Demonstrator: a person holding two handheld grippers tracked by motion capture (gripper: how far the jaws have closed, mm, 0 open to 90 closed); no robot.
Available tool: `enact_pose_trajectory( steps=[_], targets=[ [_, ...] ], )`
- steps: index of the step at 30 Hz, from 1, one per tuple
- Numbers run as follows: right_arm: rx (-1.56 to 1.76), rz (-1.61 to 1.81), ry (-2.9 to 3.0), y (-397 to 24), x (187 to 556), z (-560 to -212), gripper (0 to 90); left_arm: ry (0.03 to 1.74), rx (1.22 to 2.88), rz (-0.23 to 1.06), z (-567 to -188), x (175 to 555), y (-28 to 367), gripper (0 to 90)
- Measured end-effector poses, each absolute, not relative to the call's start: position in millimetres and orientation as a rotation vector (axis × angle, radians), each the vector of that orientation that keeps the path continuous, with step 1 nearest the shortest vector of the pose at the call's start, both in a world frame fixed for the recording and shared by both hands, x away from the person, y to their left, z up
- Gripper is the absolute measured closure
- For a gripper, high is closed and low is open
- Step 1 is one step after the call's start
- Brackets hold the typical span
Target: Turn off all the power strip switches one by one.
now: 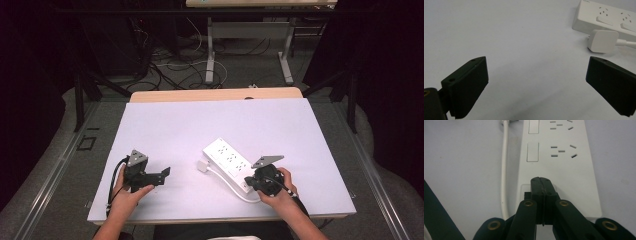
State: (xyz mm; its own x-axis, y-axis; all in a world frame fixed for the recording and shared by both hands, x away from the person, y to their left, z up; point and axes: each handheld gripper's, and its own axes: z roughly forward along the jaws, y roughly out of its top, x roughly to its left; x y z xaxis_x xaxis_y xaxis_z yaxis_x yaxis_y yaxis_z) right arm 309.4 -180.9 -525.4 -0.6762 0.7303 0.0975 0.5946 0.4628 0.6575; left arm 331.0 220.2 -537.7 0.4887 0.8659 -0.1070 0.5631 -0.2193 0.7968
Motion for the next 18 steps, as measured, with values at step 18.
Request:
enact_pose_trajectory(
  steps=[18],
  targets=[
    [1.155,1.056,2.484,-182.5,308.8,-524.0,90.0,1.184,1.916,0.466,-536.7,331.1,222.1,4.3]
  ],
)
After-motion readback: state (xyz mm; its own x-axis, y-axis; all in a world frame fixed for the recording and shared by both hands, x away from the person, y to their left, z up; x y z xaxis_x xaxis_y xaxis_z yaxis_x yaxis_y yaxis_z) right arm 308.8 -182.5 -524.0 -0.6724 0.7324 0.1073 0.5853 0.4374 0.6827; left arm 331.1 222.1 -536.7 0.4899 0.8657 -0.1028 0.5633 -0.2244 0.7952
